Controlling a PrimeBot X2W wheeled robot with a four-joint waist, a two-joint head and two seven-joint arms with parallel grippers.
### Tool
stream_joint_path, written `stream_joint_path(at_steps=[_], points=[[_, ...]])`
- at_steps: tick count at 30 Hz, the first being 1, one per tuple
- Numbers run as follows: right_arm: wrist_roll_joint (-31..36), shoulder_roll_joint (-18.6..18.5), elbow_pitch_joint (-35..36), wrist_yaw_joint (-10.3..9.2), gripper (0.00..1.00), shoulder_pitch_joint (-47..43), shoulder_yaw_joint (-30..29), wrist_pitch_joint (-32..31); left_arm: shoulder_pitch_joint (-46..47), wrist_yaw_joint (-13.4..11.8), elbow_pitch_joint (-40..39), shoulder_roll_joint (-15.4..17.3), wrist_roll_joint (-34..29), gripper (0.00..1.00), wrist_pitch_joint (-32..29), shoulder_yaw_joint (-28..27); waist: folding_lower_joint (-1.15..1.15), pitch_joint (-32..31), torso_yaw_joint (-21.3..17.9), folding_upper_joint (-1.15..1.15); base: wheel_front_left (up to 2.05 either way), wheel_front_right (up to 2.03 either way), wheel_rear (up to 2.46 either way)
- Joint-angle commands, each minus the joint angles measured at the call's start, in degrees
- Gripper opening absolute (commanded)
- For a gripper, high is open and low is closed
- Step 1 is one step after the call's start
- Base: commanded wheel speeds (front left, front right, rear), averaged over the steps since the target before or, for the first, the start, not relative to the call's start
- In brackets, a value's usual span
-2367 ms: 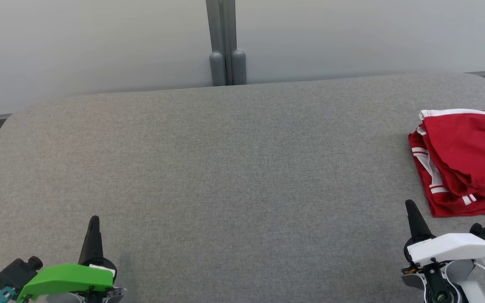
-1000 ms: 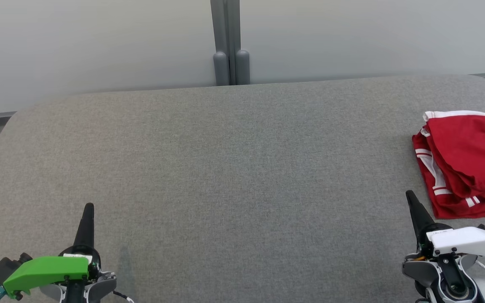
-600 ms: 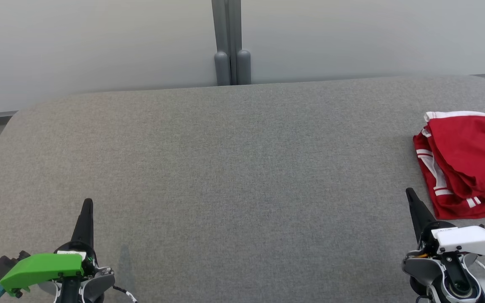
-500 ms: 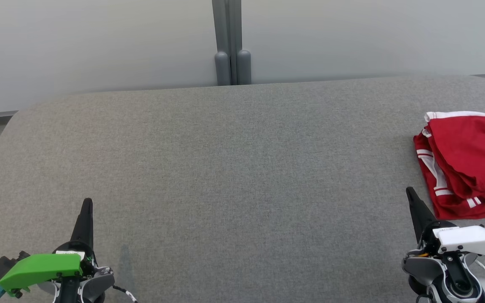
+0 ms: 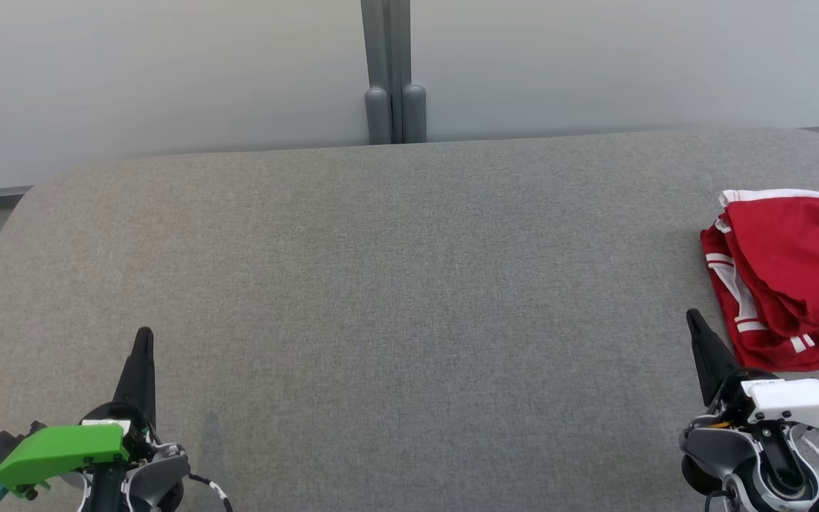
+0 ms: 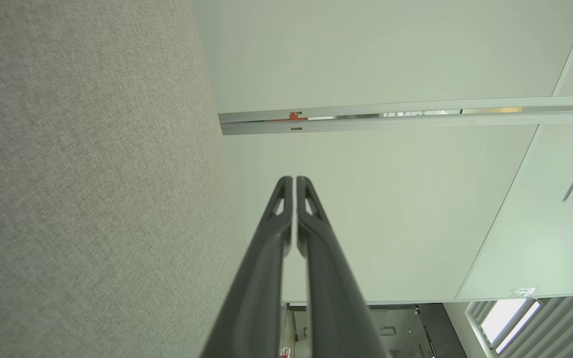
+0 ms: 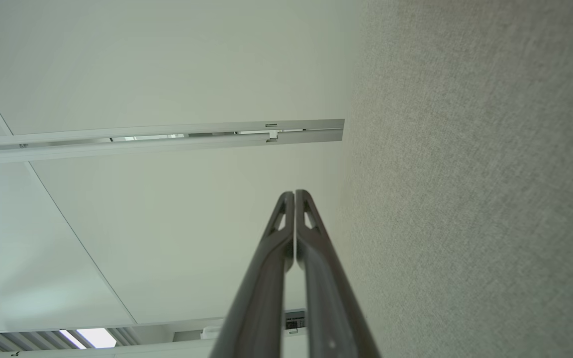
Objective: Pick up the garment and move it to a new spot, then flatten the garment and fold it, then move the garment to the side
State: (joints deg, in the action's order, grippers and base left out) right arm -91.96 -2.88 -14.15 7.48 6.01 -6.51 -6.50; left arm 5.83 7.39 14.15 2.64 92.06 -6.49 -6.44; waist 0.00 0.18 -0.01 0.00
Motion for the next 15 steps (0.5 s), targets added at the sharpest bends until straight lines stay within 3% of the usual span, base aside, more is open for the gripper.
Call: stream_joint_path(at_steps=[1, 15], points=[[-0.62, 0.05, 0.34, 0.02, 0.00, 0.36, -0.17, -0.25, 0.71, 0.18, -0.23, 0.43, 0.44, 0.00, -0.27, -0.21, 0.00, 0.00, 0.01, 0.00, 0.00, 0.00, 0.00], [-0.62, 0.02, 0.32, 0.02, 0.00, 0.35, -0.15, -0.25, 0.68, 0.18, -0.19, 0.43, 0.38, 0.00, -0.24, -0.20, 0.00, 0.00, 0.01, 0.00, 0.00, 0.00, 0.00]])
